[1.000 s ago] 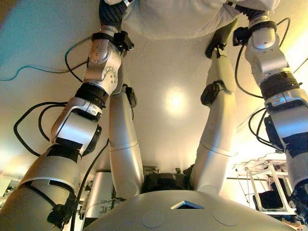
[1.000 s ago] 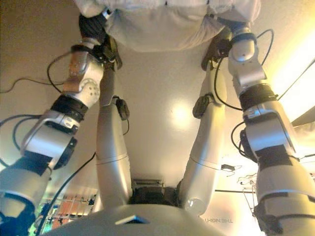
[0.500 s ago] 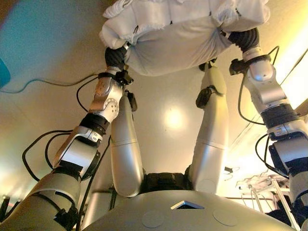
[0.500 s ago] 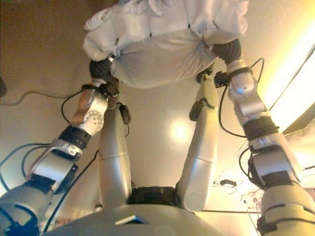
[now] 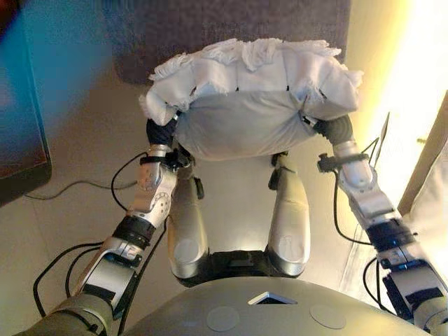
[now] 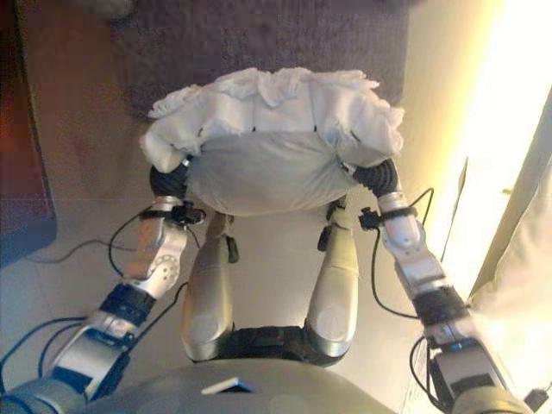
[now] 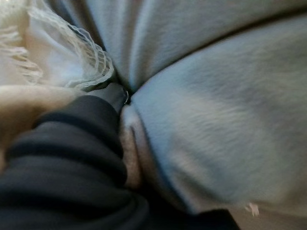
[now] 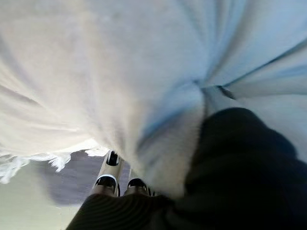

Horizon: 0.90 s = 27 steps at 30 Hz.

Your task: Pick up the cushion and take it to the sofa

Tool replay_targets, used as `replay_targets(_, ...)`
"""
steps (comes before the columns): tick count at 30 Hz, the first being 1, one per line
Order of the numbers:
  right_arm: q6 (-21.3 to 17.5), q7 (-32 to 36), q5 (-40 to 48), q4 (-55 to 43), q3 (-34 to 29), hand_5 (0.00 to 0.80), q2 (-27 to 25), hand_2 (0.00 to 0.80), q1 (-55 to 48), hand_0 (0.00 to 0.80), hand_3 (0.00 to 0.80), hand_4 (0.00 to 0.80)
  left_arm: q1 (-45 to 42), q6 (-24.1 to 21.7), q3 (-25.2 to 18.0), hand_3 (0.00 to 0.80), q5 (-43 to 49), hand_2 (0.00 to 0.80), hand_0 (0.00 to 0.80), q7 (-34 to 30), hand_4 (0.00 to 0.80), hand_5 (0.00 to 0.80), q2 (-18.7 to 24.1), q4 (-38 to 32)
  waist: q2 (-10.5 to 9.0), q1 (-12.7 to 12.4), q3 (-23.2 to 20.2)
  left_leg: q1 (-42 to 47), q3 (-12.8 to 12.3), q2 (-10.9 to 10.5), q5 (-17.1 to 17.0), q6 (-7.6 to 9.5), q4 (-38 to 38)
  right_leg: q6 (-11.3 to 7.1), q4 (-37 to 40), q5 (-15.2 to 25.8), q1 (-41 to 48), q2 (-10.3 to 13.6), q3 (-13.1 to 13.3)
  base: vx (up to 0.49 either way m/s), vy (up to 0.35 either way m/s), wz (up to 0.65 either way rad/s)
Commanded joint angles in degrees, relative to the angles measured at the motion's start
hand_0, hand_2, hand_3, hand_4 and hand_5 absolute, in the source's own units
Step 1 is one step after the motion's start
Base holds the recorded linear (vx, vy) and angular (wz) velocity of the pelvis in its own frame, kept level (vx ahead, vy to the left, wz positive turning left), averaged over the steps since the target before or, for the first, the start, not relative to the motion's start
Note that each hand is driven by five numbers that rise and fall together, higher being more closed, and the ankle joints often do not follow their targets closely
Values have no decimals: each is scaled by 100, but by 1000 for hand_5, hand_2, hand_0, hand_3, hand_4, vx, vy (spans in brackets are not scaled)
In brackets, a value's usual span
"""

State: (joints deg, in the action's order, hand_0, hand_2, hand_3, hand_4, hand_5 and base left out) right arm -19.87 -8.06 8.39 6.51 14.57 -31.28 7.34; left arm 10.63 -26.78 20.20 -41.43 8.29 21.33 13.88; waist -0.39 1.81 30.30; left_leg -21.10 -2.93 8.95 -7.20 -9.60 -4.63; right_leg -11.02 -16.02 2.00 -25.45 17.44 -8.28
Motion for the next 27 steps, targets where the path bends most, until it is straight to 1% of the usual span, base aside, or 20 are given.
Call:
replay_targets(1, -959, 168, -150, -1337, -75, 800, 371, 800, -52, 800, 800, 800, -100, -511, -95, 800, 163, 800, 800, -823, 800, 800, -43, -1355, -63, -171, -550, 191, 87, -125, 729, 391, -447, -129, 341, -74, 692, 25, 230, 167, -88, 32)
replay_targets(3, -978, 279, -130, -1508, -177, 800, 430, 800, -336, 800, 800, 800, -480, -557, -232, 800, 137, 800, 800, -996, 800, 800, -53, -1561, -38, -214, -834, 512, 62, -92, 711, 389, -295, -93, 524, -109, 1113, 10, 90, 168, -61, 33)
replay_targets(6, -890, 395, -78, -1806, -226, 800, 416, 800, -697, 800, 800, 800, -1024, -541, -357, 800, 99, 800, 800, -1119, 800, 800, -70, -1887, -10, -291, -1287, 1073, 7, -4, 684, 360, 28, -81, 845, -147, 1741, -7, -97, 192, -46, 7)
replay_targets(8, -846, 483, -25, -2014, -257, 800, 411, 800, -978, 800, 800, 800, -1393, -553, -420, 800, 83, 800, 800, -1181, 800, 800, -62, -2109, 15, -344, -1648, 1472, -17, 53, 649, 352, 284, -52, 1047, -184, 2155, -63, -187, 317, -47, 12)
replay_targets(9, -788, 500, -9, -2096, -250, 800, 418, 800, -1072, 800, 800, 800, -1510, -489, -434, 800, 65, 800, 800, -1176, 800, 800, -65, -2194, 25, -362, -1801, 1640, -21, 71, 635, 348, 385, -34, 1123, -196, 2323, -91, -223, 310, -38, 10)
replay_targets(11, -739, 479, 27, -2172, -203, 800, 439, 800, -1182, 800, 800, 800, -1642, -456, -429, 800, 133, 800, 800, -1145, 800, 800, -43, -2277, 30, -381, -2024, 1932, -38, 105, 625, 338, 559, -3, 1244, -239, 2617, -141, -290, 217, -21, 10)
replay_targets(15, -549, 510, 154, -2263, -81, 800, 466, 800, -1272, 800, 800, 800, -1780, -306, -316, 800, 289, 800, 800, -930, 800, 800, -32, -2333, 10, -366, -2271, 2338, -38, 115, 682, 349, 705, 41, 1349, -326, 3009, -209, -309, 154, 2, 7)
replay_targets(19, -585, 564, 355, -2389, -10, 800, 503, 800, -1421, 800, 800, 800, -1850, -222, -365, 800, 401, 800, 800, -888, 800, 800, 56, -2419, -14, -332, -2402, 2596, -79, 101, 740, 374, 822, 15, 1442, -345, 3236, -211, -303, 82, -13, -3)
replay_targets(23, -634, 388, 294, -2440, 79, 800, 572, 800, -1359, 800, 800, 800, -1730, -156, -425, 800, 380, 800, 800, -930, 800, 800, 165, -2434, -11, -301, -2459, 2713, -82, 68, 775, 409, 909, -15, 1383, -339, 3282, -223, -309, -25, -100, -1)
replay_targets(25, -636, 365, 306, -2404, 99, 800, 575, 800, -1281, 800, 800, 800, -1621, -160, -483, 800, 301, 800, 800, -949, 800, 800, 221, -2430, 13, -285, -2478, 2737, -88, 112, 752, 396, 946, 34, 1353, -430, 3315, -301, -296, -47, -155, -1)
replay_targets(27, -584, 325, 274, -2325, 137, 800, 561, 800, -1169, 800, 800, 800, -1515, -131, -547, 800, 167, 800, 800, -900, 800, 800, 235, -2413, 50, -272, -2465, 2749, -54, 207, 654, 370, 943, 150, 1328, -484, 3309, -432, -260, -53, -175, -1)
